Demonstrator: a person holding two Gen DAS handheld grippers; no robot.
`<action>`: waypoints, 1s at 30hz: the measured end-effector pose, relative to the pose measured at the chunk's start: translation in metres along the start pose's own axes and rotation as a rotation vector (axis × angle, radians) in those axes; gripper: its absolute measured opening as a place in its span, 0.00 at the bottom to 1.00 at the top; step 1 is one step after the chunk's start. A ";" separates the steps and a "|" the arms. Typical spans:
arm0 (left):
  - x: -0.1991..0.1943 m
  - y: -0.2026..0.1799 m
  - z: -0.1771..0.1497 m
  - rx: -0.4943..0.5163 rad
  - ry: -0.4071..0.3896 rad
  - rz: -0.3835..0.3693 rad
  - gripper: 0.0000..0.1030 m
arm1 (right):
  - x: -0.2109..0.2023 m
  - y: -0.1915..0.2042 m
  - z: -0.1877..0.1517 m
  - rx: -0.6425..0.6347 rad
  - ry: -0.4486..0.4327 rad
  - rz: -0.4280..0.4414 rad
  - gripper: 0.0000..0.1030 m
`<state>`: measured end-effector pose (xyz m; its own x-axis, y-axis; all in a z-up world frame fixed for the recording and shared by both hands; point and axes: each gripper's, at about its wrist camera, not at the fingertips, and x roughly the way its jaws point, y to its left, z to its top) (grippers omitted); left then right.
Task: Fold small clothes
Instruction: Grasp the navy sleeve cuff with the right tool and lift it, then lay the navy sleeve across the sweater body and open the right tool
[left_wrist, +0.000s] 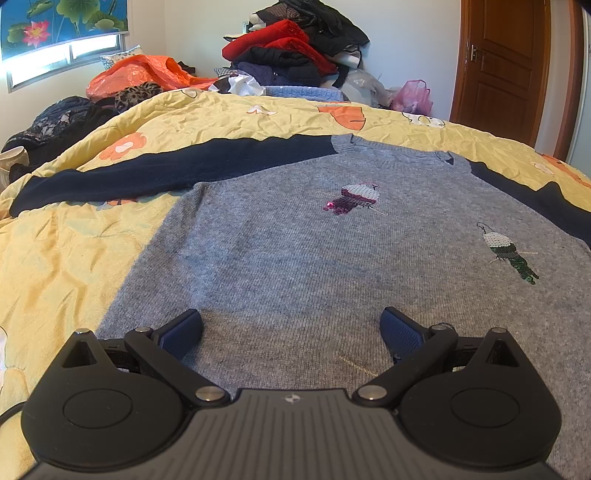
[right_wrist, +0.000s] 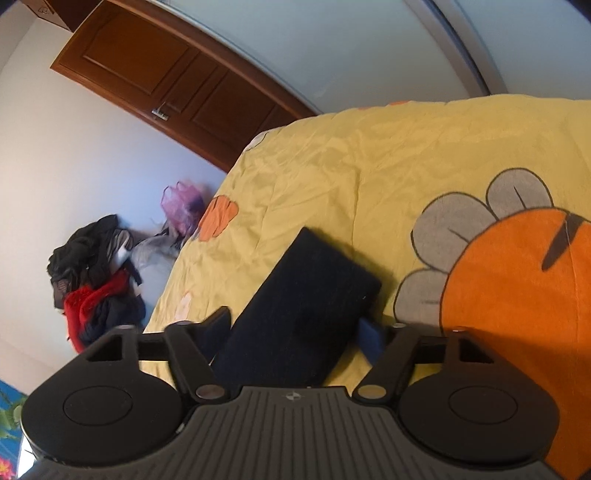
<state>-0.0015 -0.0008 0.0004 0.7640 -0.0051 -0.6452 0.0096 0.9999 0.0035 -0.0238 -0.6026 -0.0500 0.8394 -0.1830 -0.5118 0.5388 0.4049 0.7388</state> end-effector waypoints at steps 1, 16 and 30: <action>0.000 0.000 0.000 0.000 0.000 0.000 1.00 | 0.001 0.000 0.000 -0.014 -0.011 -0.016 0.55; 0.001 0.001 0.000 0.000 0.001 -0.001 1.00 | -0.018 0.170 -0.147 -0.639 0.031 0.197 0.17; 0.004 0.000 0.005 -0.003 0.027 0.008 1.00 | 0.007 0.189 -0.268 -0.724 0.234 0.224 0.52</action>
<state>0.0051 -0.0007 0.0020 0.7461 0.0033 -0.6658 0.0015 1.0000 0.0066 0.0642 -0.2876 -0.0312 0.8418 0.1326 -0.5233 0.1105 0.9066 0.4073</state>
